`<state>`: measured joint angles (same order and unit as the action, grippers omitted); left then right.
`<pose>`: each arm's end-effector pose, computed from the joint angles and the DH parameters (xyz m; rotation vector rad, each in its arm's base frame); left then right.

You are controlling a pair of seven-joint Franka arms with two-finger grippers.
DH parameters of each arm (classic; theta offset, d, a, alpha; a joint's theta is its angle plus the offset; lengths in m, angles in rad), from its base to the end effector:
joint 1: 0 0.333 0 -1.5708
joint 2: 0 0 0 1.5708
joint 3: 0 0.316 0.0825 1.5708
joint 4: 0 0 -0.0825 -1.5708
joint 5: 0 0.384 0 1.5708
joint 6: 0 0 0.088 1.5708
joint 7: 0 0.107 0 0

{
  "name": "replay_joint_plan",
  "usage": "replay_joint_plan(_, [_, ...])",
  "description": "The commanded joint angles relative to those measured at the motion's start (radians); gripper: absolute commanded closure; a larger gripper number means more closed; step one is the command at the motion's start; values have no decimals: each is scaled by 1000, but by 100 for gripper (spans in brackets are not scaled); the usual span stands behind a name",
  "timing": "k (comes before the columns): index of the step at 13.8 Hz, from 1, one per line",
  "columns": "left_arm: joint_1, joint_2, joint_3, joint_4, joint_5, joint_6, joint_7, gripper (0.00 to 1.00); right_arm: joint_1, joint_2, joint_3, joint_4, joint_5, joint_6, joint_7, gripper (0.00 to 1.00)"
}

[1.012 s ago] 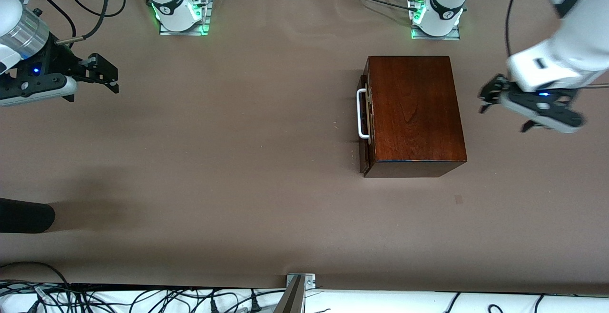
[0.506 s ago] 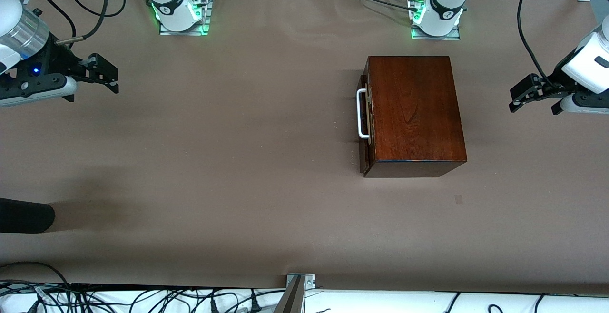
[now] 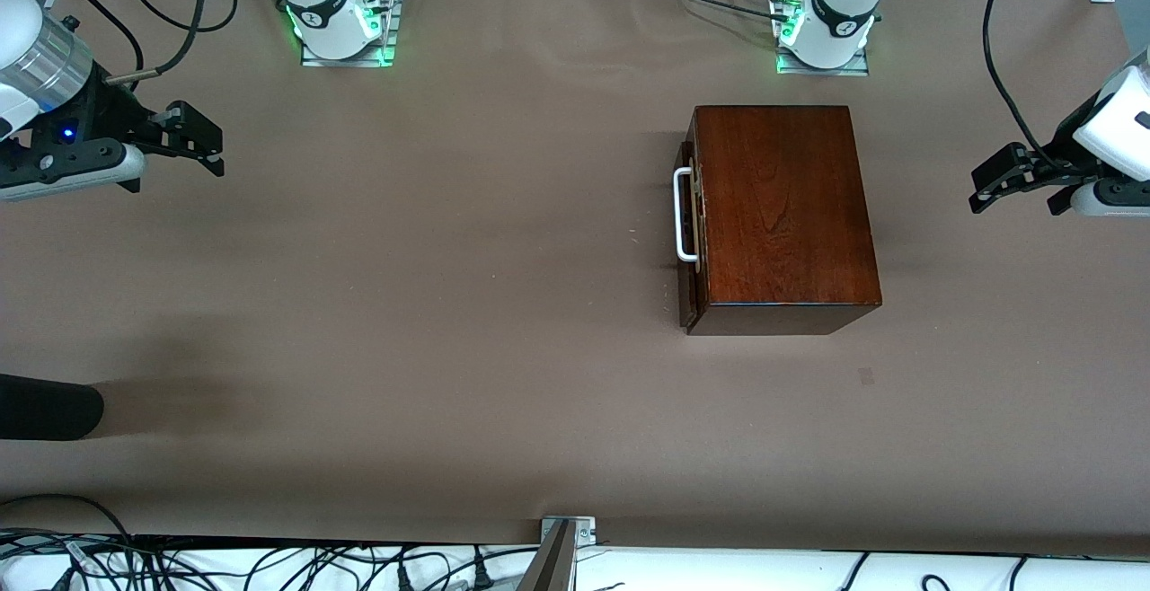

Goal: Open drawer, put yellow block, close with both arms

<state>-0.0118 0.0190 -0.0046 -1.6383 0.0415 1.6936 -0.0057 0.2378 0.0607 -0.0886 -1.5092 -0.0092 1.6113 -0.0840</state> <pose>0.5700 -0.0054 0.5927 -3.1002 0.0233 -0.0570 0.5712 0.0866 0.6231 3.1064 0.3646 0.0658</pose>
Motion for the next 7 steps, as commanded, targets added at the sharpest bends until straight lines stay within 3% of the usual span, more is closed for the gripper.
replay_joint_plan(1, [21, -19, -20, -18, -15, -5, -7, 0, -11, 7, 7, 18, -15, -16, -2, 0])
replay_joint_plan(7, [23, -19, -20, -22, -19, -35, -8, 0, -9, 7, 9, 18, -37, -16, -2, 0])
